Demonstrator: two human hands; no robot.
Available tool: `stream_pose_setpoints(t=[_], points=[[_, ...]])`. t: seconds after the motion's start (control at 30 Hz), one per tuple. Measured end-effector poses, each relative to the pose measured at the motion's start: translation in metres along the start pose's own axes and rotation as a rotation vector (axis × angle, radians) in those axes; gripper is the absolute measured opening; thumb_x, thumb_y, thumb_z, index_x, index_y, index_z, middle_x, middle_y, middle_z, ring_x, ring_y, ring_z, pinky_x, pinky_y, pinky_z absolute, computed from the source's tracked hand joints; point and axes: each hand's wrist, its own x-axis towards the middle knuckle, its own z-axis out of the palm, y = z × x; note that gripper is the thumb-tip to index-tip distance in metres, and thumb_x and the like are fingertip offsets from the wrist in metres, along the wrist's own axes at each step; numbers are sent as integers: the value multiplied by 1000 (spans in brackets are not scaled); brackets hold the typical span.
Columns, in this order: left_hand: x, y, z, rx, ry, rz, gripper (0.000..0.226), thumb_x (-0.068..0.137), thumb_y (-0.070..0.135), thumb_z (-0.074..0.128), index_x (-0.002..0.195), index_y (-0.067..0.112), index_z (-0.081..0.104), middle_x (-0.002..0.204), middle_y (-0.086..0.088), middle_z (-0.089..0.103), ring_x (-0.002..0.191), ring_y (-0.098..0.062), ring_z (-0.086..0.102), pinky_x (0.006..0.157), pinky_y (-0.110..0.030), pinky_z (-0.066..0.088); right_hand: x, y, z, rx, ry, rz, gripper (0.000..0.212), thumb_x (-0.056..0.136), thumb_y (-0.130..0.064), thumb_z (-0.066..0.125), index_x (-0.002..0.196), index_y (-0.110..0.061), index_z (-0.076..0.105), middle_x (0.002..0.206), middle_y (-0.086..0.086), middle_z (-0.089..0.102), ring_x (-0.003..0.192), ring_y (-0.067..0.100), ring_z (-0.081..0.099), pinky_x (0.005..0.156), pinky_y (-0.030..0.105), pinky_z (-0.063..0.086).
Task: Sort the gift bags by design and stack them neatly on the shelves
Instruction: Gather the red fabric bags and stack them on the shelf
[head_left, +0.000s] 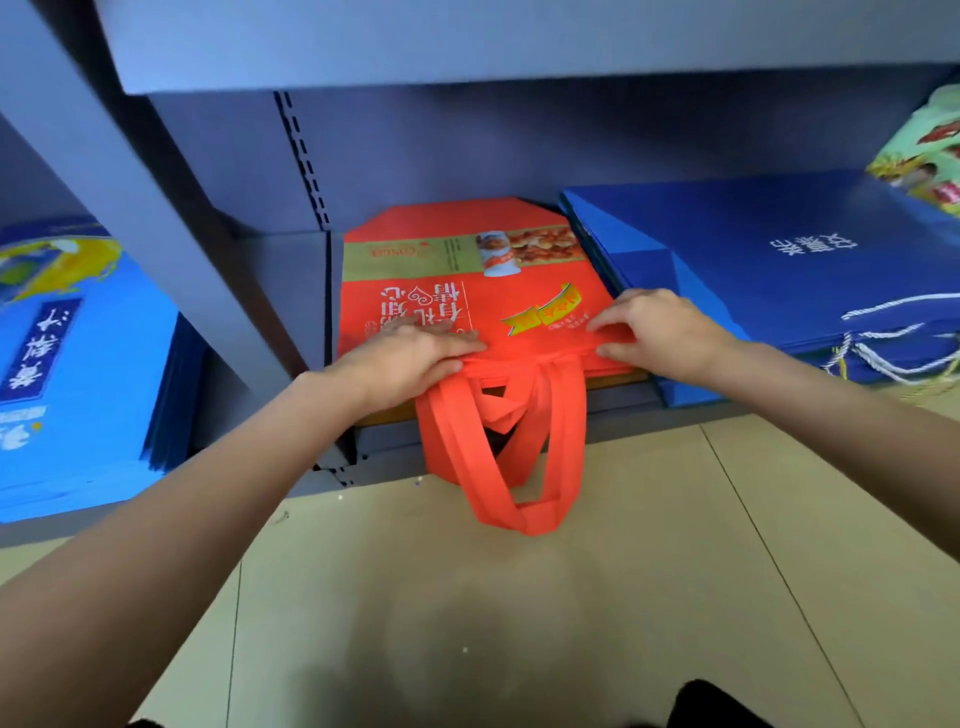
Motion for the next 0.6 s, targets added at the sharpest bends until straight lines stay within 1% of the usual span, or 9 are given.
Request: stream_pose_setpoints(t=[0.07,0.13,0.2,0.27,0.33,0.4,0.47,0.53,0.6], points=[[-7,-3,7,-13,2,-3,45,100,24,38,144,32,31,151,13,26,144,-12,16,117,-39,5,-7,3,3,-23,7,-24,37,86,-24,63,123,-25,60,124,7,52,115,27,50,97,38,42],[-12,-3,10,-13,34,-54,46,100,26,38,143,37,28,152,17,22,144,-13,12,116,-42,1,-18,2,11,-153,129,-124,48,78,-21,73,124,-20,60,123,10,53,109,32,53,90,40,48],[-10,0,8,-21,30,-136,47,98,32,41,143,39,29,154,13,19,145,-18,11,116,-47,4,-26,1,21,-337,189,-264,76,57,-21,85,127,-17,56,125,16,52,104,37,53,80,42,50],[-2,2,3,-47,9,-179,51,95,39,47,143,36,31,155,6,20,144,-24,15,116,-51,13,-25,2,32,-468,202,-401,97,48,-27,88,134,-24,45,133,16,46,112,36,46,84,44,47],[7,1,-1,-65,5,-167,54,90,44,53,141,33,37,152,1,30,139,-27,28,112,-48,26,-19,0,37,-446,219,-524,87,54,-27,86,131,-28,45,135,14,45,117,32,40,88,45,45],[10,-2,-5,-114,-10,-179,57,87,47,57,139,31,41,145,0,41,132,-26,38,108,-43,33,-15,-2,34,-293,254,-580,62,64,-23,83,121,-26,58,129,13,51,115,29,40,87,43,46],[9,-4,-9,-161,-50,-215,60,86,46,59,139,29,40,143,-2,44,129,-25,43,108,-39,35,-15,-4,24,-104,263,-594,40,70,-17,80,109,-22,68,121,11,55,110,24,42,85,39,48],[7,-4,-14,-157,-106,-244,64,85,46,61,141,29,37,141,-3,46,127,-25,44,106,-35,36,-17,2,13,24,267,-604,27,73,-12,76,99,-19,73,115,7,57,105,18,43,86,31,48],[6,-5,-17,-134,-128,-260,67,83,47,63,142,30,35,140,-4,47,127,-25,43,105,-33,36,-23,7,4,171,221,-553,16,76,-19,69,90,-19,75,108,1,59,96,9,43,87,18,41]])
